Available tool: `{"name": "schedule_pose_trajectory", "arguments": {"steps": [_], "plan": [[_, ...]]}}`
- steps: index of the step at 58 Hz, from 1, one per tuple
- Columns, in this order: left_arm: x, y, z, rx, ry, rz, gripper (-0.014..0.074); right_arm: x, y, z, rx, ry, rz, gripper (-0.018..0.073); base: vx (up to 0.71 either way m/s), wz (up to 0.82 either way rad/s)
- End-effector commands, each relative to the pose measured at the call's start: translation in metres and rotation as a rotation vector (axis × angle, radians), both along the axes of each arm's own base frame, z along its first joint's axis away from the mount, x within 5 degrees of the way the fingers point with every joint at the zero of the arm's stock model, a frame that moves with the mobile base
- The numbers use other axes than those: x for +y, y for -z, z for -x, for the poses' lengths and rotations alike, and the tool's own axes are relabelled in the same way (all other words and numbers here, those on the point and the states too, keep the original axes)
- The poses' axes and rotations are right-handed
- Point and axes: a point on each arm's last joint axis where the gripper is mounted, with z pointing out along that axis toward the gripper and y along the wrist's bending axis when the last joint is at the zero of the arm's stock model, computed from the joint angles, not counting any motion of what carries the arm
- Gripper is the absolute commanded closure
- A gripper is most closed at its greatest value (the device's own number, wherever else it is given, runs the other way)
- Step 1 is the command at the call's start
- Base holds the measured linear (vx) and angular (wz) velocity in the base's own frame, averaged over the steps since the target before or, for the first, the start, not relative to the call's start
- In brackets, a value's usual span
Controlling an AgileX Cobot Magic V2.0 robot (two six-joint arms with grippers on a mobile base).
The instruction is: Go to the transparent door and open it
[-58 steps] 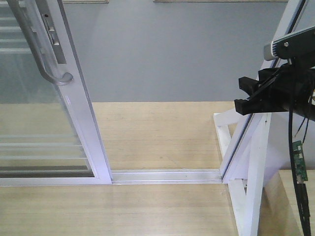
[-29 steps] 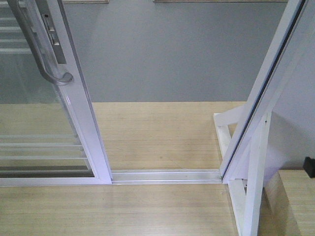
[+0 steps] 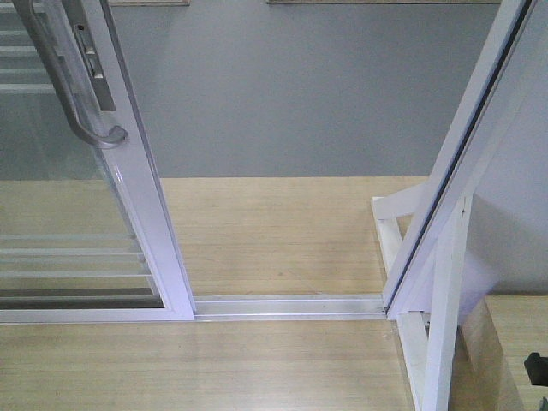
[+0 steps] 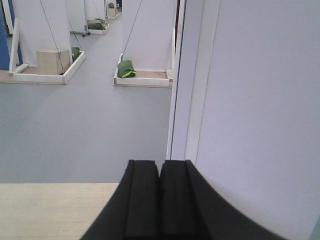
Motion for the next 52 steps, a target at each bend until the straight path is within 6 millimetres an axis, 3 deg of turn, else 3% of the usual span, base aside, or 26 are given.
{"name": "schedule_pose_trajectory", "arguments": {"steps": [1, 52], "plan": [[-0.0005, 0.0028, 0.0004, -0.059, 0.010, 0.019, 0.0602, 0.0004, -0.0042, 0.0001, -0.091, -0.002, 0.001, 0.0567, 0.00, 0.00], [-0.0005, 0.0028, 0.0004, -0.059, 0.010, 0.019, 0.0602, 0.0004, -0.0046, 0.0000, -0.094, -0.002, 0.002, 0.0567, 0.00, 0.00]]}}
